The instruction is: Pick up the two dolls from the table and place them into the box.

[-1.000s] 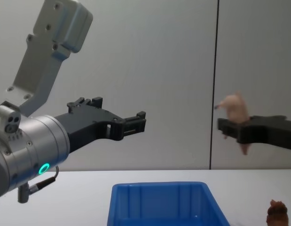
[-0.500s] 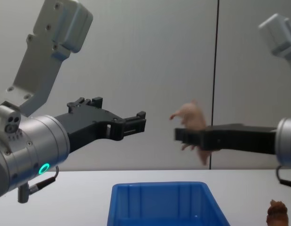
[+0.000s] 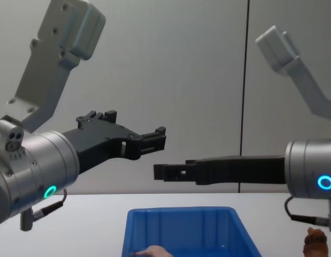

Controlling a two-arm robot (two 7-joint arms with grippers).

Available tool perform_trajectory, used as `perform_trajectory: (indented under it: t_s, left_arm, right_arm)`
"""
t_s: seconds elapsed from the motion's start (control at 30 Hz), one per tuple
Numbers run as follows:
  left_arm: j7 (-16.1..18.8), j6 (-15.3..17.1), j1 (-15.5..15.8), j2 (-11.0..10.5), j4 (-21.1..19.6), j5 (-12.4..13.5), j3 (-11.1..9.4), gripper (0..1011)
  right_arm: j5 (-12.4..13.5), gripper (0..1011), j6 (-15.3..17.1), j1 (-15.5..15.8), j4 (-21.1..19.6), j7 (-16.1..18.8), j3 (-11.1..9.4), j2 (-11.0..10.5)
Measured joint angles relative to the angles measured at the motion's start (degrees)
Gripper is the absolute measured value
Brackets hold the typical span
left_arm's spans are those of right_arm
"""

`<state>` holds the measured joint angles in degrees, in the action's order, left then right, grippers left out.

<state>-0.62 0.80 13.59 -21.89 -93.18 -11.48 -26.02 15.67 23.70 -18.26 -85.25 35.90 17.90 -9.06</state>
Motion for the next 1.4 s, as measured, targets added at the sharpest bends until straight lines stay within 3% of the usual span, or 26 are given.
perform_trajectory:
  t_s: [0.23,0.53,0.83,1.1,1.4]
  left_arm:
    - [0.00,0.00,0.00,0.00,0.00,0.00,0.00,1001]
    - [0.00,0.00,0.00,0.00,0.01,0.00,0.00,1001]
    - [0.00,0.00,0.00,0.00,0.00,0.00,0.00,1001]
    - [0.00,0.00,0.00,0.00,0.00,0.00,0.00,1001]
    - [0.00,0.00,0.00,0.00,0.00,0.00,0.00,1001]
  right_arm:
    - [0.02,994,0.32,-0.24,0.18,0.46,0.20,-0.05]
    - [-0.28,1001,-1.60,0.58,-0.85,-2.64,-0.63,-1.39]
    - [-0.20,1000,-3.72,2.66,-3.17,-7.30,-2.54,-4.05]
    - [1.32,1001,-5.19,6.07,-6.77,-12.32,-4.81,-7.18]
    - [4.68,1001,-6.77,12.63,-13.01,-17.79,-7.21,-10.90]
